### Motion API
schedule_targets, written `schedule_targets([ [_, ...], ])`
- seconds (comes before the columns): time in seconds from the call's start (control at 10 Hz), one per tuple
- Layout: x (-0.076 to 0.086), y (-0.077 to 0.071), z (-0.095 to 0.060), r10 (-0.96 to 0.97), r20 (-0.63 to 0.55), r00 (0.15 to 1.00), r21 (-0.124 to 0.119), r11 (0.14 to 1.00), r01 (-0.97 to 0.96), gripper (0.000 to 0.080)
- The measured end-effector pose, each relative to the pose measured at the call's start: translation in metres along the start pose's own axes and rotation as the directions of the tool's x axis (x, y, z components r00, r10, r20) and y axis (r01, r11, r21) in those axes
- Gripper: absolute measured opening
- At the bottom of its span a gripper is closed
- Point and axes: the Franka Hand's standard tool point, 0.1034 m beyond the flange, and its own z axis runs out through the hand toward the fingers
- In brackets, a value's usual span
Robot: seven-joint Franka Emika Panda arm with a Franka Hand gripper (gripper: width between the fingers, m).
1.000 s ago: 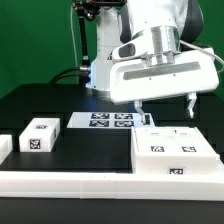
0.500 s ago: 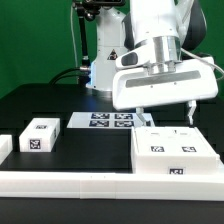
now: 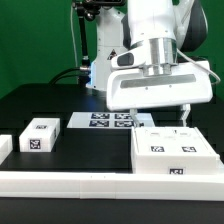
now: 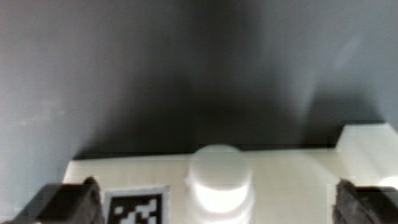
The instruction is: Assemble cabinet
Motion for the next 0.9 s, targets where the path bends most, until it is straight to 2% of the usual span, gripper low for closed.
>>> schedule_targets([
  [0.4, 0.000, -0.002, 0.002, -0.007, 0.002, 1.000, 0.001, 1.000, 0.007, 0.0649],
  [0.5, 0.001, -0.005, 0.010, -0.020, 0.004, 1.000, 0.004, 1.000, 0.020, 0.0649],
  [0.7, 0.005, -0.002, 0.025, -0.020, 0.008, 1.000, 0.005, 1.000, 0.020, 0.0649],
  [0.9, 0.004, -0.007, 0.028, -0.025, 0.011, 1.000, 0.009, 1.000, 0.025, 0.0649],
])
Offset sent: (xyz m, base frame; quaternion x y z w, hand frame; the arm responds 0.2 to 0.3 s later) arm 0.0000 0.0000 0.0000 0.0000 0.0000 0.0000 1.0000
